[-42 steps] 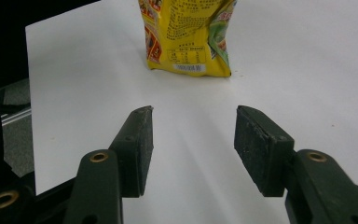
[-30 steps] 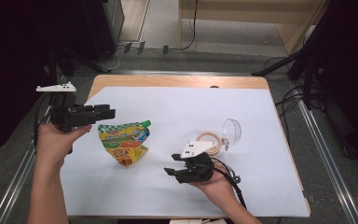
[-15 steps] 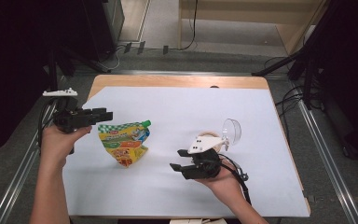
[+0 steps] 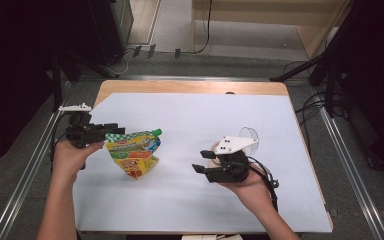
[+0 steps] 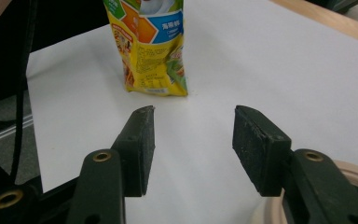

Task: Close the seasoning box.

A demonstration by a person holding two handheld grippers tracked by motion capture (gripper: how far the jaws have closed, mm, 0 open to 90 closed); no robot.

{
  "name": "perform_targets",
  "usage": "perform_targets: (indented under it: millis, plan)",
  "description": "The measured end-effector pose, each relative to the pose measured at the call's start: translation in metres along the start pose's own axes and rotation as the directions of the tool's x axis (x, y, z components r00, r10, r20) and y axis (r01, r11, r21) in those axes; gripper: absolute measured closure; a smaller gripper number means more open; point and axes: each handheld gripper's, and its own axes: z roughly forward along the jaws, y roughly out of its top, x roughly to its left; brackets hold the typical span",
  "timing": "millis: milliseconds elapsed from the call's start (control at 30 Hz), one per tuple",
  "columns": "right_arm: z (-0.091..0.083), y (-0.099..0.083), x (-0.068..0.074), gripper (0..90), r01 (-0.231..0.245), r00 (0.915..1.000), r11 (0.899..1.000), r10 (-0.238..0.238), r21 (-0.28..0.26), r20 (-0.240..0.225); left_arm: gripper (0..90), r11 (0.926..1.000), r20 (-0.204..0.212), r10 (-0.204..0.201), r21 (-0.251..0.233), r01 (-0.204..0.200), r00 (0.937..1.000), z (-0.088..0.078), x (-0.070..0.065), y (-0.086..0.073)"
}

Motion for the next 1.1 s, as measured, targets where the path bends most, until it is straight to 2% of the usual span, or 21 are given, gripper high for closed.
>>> perform_targets:
  millis: [167, 233, 433, 500, 833, 967, 1100]
  plan:
    - [-0.009, 0.003, -0.005, 51.6, -0.002, 0.9999, 1.0, 0.002, -0.013, 0.015, 47.4, 0.9996, 0.022, 0.02, 0.019, -0.02, 0.9996, 0.01, 0.0, -0.005]
    - [-0.014, 0.005, -0.007, 52.7, -0.005, 0.9998, 1.0, 0.005, -0.018, 0.02, 47.3, 0.9993, 0.013, 0.03, 0.021, -0.031, 0.9995, 0.013, 0.0, -0.007]
    - [-0.027, 0.009, -0.015, 55.8, -0.015, 0.9992, 1.0, 0.016, -0.021, 0.036, 48.2, 0.9995, 0.023, 0.032, 0.007, -0.032, 0.9992, 0.014, 0.004, -0.012]
    - [-0.033, 0.011, -0.018, 57.3, -0.027, 0.999, 0.999, 0.028, -0.027, 0.036, 48.8, 0.9992, 0.024, 0.032, 0.021, -0.033, 0.9992, 0.016, 0.004, -0.014]
    - [-0.058, 0.014, -0.037, 61.4, -0.074, 0.9951, 0.996, 0.076, -0.041, 0.063, 48.3, 0.9994, 0.034, 0.029, 0.018, -0.029, 0.999, 0.02, 0.007, -0.018]
    - [-0.069, 0.014, -0.044, 65.1, -0.079, 0.9933, 0.995, 0.083, -0.053, 0.081, 48.2, 0.9991, 0.038, 0.022, 0.035, -0.023, 0.999, 0.023, 0.007, -0.02]
    - [-0.08, 0.014, -0.05, 66.8, -0.087, 0.9896, 0.994, 0.094, -0.068, 0.109, 48.2, 0.9973, 0.036, 0.043, 0.059, -0.045, 0.9984, 0.026, 0.006, -0.021]
